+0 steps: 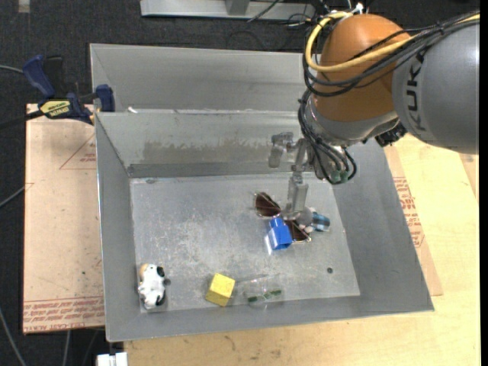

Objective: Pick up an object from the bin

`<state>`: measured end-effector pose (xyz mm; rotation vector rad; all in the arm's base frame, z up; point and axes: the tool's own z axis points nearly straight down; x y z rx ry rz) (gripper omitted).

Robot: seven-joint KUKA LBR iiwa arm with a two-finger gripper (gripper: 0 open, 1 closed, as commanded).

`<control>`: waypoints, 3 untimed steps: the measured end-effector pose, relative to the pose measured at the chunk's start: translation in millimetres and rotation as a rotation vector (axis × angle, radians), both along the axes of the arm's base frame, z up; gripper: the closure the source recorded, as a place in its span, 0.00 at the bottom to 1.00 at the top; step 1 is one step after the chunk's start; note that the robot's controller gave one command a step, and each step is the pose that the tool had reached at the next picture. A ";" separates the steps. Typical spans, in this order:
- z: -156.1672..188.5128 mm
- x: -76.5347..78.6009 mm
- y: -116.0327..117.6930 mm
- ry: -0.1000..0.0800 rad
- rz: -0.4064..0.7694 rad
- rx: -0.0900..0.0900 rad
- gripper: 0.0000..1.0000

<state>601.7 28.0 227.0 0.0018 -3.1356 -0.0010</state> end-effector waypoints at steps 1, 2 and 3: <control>5.0 1.3 -0.1 -0.008 -0.001 0.000 0.00; -72.3 12.8 -49.9 -0.013 0.027 0.000 0.00; -124.9 11.6 -71.2 -0.004 0.000 0.000 0.00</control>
Offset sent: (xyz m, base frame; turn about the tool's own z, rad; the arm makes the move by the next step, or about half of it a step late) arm 0.0218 -0.1030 -0.1570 -0.0567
